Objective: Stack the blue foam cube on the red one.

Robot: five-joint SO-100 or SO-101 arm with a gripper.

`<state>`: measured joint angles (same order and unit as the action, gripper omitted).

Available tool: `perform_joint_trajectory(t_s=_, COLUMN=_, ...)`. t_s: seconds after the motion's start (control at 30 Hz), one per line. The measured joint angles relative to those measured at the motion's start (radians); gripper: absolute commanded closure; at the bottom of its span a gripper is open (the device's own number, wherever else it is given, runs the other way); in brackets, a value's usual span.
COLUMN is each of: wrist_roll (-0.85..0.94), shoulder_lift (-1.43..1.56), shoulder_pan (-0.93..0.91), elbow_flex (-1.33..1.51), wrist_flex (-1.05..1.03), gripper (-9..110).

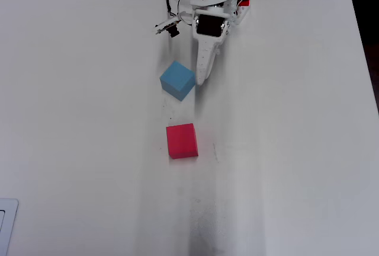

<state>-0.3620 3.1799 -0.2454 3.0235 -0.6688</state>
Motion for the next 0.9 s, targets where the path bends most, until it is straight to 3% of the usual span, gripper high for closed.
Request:
perform_joint_trajectory(t_s=0.1, wrist_roll=0.000, shoulder_lift=0.000, shoulder_pan=0.008, elbow_flex=0.000, wrist_flex=0.000, gripper=79)
perform_joint_trajectory(t_s=0.37, wrist_roll=0.000, shoulder_lift=0.000, shoulder_pan=0.005, elbow_flex=-0.005, wrist_flex=-0.017, gripper=78)
perform_joint_trajectory(t_s=0.63, wrist_roll=0.000, shoulder_lift=-0.094, shoulder_pan=-0.087, elbow_flex=-0.287, wrist_flex=-0.319, gripper=72)
perform_joint_trajectory(t_s=0.9, wrist_roll=-0.035, shoulder_lift=-0.445, shoulder_pan=-0.173, elbow_flex=-0.558, wrist_flex=-0.472, gripper=64)
